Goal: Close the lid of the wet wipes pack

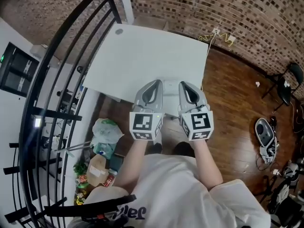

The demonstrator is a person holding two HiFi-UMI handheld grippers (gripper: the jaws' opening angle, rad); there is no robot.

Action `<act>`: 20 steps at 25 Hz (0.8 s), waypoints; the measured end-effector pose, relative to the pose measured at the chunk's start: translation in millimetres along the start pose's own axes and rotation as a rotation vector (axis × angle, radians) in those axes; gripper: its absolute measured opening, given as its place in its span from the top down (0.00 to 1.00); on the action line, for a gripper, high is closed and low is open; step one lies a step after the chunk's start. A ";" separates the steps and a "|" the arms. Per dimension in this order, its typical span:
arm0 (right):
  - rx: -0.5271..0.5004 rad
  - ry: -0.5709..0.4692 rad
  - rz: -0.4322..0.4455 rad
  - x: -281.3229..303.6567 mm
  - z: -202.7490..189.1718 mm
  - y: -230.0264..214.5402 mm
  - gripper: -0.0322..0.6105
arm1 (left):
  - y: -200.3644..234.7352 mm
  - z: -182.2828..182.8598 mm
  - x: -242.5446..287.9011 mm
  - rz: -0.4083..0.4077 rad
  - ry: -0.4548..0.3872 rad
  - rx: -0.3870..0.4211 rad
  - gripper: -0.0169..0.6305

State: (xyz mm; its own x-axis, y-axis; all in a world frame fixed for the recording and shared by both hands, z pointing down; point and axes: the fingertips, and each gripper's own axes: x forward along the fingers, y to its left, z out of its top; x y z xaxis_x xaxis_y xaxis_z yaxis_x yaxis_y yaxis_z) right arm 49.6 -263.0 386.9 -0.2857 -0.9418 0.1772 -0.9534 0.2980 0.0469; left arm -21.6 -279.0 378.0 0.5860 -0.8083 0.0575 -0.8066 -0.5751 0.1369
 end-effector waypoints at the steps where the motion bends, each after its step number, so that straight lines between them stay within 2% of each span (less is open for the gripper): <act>1: -0.001 -0.002 -0.001 8.4 2.9 -2.3 0.96 | 4.7 1.0 8.3 -0.006 0.004 0.001 0.95; 7: 0.006 -0.001 0.036 38.8 5.1 -40.7 0.96 | 2.6 1.1 69.2 -0.026 0.021 0.017 0.95; 11: 0.002 0.046 0.072 70.7 -16.3 -57.7 0.96 | 12.6 -15.4 104.0 -0.026 0.054 -0.031 0.95; 14: 0.010 0.107 0.096 81.3 -32.8 -65.2 0.96 | 10.1 -29.7 111.6 -0.033 0.088 -0.068 0.95; 20: 0.022 0.159 0.102 100.4 -49.7 -81.2 0.96 | 20.8 -50.4 127.7 -0.002 0.144 -0.060 0.95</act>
State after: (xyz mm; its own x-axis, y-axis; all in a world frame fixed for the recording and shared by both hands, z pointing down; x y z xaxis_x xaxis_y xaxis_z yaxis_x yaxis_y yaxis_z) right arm 103.2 -374.1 449.8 -0.3634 -0.8702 0.3328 -0.9227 0.3854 0.0000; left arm 40.5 -387.8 438.1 0.5958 -0.7784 0.1977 -0.8021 -0.5641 0.1961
